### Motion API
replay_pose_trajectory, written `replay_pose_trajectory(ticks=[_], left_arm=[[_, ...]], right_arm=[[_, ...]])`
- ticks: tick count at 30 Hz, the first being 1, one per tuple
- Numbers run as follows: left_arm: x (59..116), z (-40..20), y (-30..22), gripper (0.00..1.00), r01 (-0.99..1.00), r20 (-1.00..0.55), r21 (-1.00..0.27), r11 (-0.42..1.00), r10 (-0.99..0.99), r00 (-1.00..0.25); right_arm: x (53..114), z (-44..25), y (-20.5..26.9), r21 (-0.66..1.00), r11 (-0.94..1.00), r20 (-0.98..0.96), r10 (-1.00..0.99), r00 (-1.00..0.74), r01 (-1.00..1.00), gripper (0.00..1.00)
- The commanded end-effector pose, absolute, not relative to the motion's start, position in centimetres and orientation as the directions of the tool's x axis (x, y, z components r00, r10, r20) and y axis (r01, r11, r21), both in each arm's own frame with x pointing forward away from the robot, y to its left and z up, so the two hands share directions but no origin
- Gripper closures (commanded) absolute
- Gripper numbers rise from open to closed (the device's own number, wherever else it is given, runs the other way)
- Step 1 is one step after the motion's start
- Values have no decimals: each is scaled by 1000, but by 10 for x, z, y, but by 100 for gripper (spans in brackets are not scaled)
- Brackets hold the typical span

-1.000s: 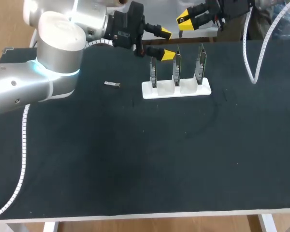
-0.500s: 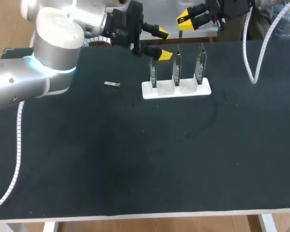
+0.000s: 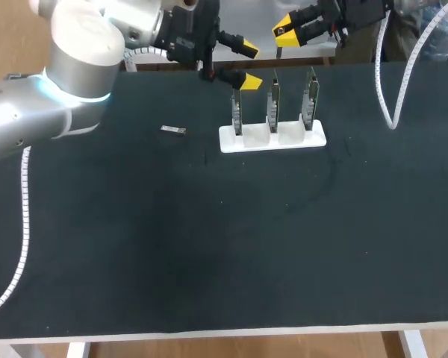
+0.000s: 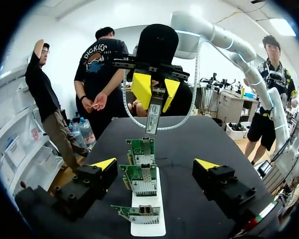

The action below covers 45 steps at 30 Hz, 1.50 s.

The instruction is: Pick up the optical module with the left hand, and insert it into the network port with the right hand.

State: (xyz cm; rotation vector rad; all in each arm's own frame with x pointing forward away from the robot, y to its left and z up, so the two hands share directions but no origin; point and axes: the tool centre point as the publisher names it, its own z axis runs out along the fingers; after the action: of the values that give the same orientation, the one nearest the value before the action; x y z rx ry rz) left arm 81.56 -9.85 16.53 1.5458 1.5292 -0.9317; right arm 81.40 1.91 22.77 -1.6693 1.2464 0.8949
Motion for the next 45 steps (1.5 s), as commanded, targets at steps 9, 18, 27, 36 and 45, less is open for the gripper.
replay_pose_trajectory(ticks=[9,18,27,36,45], left_arm=[[823,164,-101,0,1000,-893,17,-10,449,20],[823,164,-101,0,1000,-893,17,-10,449,20],[823,164,-101,0,1000,-893,17,-10,449,20],[823,164,-101,0,1000,-893,17,-10,449,20],[823,164,-101,0,1000,-893,17,-10,449,20]], right_arm=[[814,228,19,-209,-146,-899,-361,249,-967,100],[814,228,19,-209,-146,-899,-361,249,-967,100],[799,231,35,-219,-137,-901,-351,254,-966,100],[786,214,9,-170,-43,-917,-360,175,-984,100],[789,215,3,-189,-49,-915,-353,194,-981,100]])
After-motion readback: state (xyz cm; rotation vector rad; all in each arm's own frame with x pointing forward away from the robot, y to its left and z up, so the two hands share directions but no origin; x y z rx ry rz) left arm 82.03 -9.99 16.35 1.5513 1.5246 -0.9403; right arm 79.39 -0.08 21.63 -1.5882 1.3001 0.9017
